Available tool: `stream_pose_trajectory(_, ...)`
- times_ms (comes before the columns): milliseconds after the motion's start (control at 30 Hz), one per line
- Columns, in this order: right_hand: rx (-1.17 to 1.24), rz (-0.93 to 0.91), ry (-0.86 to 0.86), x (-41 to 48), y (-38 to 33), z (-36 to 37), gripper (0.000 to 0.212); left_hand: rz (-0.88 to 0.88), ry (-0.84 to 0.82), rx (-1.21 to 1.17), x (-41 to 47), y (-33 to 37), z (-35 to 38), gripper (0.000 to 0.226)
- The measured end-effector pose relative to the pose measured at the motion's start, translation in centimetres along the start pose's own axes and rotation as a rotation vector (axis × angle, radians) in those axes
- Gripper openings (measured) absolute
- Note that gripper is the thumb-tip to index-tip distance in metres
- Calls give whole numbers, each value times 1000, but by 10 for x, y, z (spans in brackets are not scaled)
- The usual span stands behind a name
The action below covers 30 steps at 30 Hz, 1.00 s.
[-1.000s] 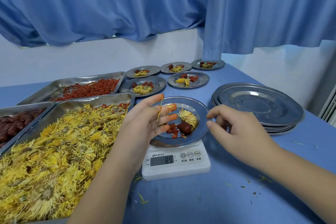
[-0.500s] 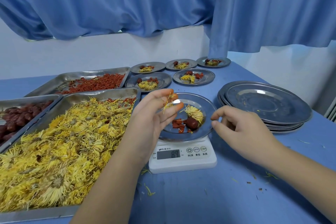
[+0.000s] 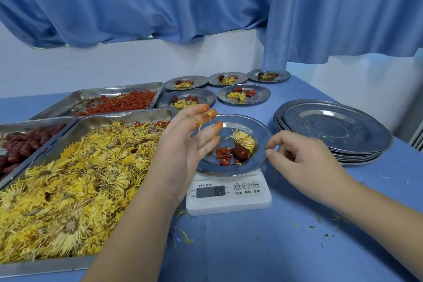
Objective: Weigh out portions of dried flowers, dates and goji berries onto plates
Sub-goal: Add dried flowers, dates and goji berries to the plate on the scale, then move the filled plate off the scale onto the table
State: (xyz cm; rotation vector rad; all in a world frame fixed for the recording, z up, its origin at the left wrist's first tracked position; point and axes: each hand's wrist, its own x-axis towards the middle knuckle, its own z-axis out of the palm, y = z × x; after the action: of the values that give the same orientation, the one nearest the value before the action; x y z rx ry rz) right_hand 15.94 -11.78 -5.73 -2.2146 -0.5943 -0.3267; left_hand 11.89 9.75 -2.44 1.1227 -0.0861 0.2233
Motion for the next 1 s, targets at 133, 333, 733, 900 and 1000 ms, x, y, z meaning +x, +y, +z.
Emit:
stream_pose_trajectory(133, 199, 199, -33, 4, -3, 4, 13, 45, 59, -41, 0, 4, -2, 31)
stream_pose_trajectory(333, 562, 396, -32, 7, -7, 11, 17, -37, 101, -189, -1, 8, -7, 28)
stream_pose_trajectory(733, 870, 379, -2, 17, -1, 8, 20, -79, 22, -453, -4, 12, -10, 33)
stream_pose_trajectory(900, 905, 347, 47, 32, -4, -8, 19, -52, -44, -593, -4, 17, -12, 44)
stream_pose_trajectory(1000, 895, 339, 102, 48, -5, -20, 20, -32, -67, -631, -4, 17, -12, 49)
